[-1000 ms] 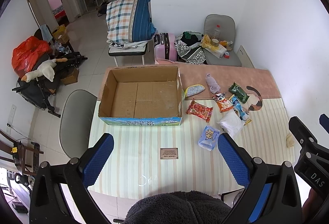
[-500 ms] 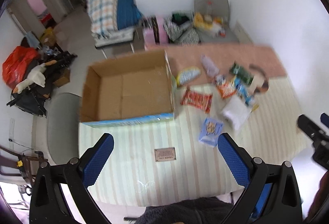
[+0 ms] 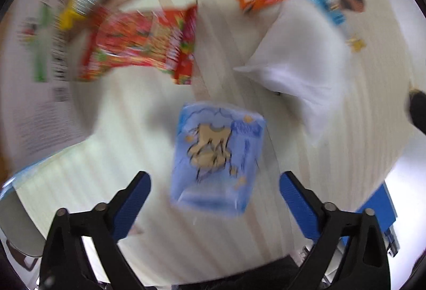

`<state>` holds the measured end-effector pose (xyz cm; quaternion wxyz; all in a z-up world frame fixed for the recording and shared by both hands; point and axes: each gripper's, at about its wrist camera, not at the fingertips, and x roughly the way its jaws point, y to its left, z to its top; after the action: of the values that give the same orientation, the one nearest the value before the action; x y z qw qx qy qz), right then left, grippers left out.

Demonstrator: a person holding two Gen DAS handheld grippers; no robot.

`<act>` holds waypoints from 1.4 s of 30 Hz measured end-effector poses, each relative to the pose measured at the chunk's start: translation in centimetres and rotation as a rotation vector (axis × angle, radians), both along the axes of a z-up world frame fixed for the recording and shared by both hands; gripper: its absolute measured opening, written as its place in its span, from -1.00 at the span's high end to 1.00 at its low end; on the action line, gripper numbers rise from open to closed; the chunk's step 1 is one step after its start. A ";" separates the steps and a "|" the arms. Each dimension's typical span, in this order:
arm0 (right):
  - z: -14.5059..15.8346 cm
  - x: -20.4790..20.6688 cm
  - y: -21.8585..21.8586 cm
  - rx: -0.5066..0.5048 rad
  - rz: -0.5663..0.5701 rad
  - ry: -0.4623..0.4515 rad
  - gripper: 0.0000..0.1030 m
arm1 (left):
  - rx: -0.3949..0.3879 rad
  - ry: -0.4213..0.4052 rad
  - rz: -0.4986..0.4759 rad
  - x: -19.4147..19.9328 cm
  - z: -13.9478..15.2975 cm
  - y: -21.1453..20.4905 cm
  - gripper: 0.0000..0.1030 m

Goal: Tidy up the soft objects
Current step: 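Grasp the blue tissue pack with the left tool while the right tool grasps the white wipes bag, then carry both packs into the cardboard box and open both tools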

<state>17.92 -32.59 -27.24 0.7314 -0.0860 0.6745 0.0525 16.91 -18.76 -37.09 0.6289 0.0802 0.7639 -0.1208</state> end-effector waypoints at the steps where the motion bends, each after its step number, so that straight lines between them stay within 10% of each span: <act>1: -0.9 0.4 0.2 0.009 0.027 0.015 -1.00 | 0.012 0.017 0.015 0.1 -1.2 -0.1 -0.59; 5: -3.9 1.7 2.0 0.052 0.154 0.085 -1.00 | 0.029 0.030 0.074 -0.5 -2.0 1.3 -0.13; 12: -9.9 3.3 5.0 0.063 0.270 0.240 -1.00 | 0.031 0.057 0.254 -1.9 -2.1 5.8 -0.14; 19: -11.4 3.3 0.6 0.232 -0.187 0.409 -0.57 | 0.027 0.076 0.289 -3.3 -3.4 5.5 -0.14; 27: -12.7 1.5 1.5 0.134 -0.239 0.321 -0.57 | 0.007 0.038 0.298 -0.6 -2.0 6.3 0.19; 34: -8.8 -1.0 2.6 0.221 -0.307 0.282 -0.24 | -0.031 -0.051 0.285 -1.7 3.2 6.3 0.37; 42: 6.3 -1.4 8.0 0.341 -0.174 0.088 -0.24 | -0.174 -0.256 0.377 0.3 18.8 12.9 0.37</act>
<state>16.53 -24.58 -20.95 0.7070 0.1003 0.6920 0.1062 17.18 -5.89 -18.26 0.7366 -0.1037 0.6660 -0.0553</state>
